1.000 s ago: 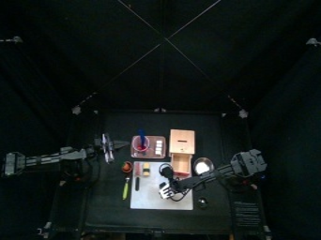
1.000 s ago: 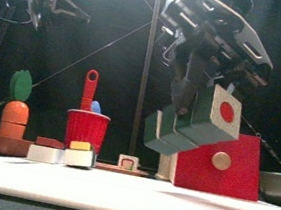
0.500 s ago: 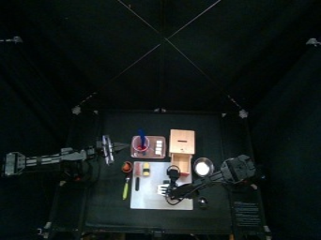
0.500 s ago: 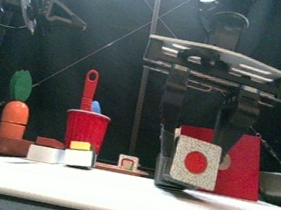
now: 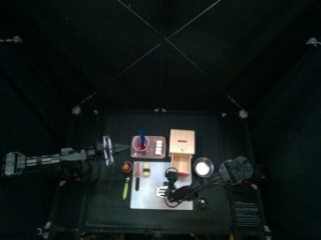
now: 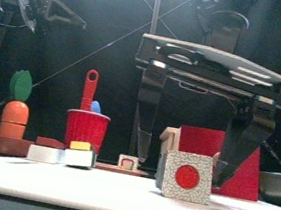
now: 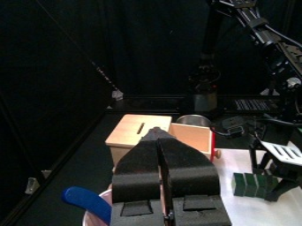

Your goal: Grab green sushi roll and place on cutting board

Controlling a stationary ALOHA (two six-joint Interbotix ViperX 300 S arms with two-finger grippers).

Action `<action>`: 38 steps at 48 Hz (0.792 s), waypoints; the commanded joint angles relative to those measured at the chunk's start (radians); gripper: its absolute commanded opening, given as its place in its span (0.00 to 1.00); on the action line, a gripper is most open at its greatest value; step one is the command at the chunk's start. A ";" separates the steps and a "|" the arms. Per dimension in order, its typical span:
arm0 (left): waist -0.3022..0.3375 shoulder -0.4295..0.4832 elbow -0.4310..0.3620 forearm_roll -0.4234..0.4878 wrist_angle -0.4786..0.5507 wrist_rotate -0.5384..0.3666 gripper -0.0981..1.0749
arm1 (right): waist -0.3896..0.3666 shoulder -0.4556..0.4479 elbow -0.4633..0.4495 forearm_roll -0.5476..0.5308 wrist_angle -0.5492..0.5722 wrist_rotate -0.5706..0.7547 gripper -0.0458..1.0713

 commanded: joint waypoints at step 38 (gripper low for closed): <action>-0.101 0.003 -0.043 -0.359 0.026 -0.006 0.14 | -0.147 -0.707 0.586 -0.046 -0.545 -0.979 0.96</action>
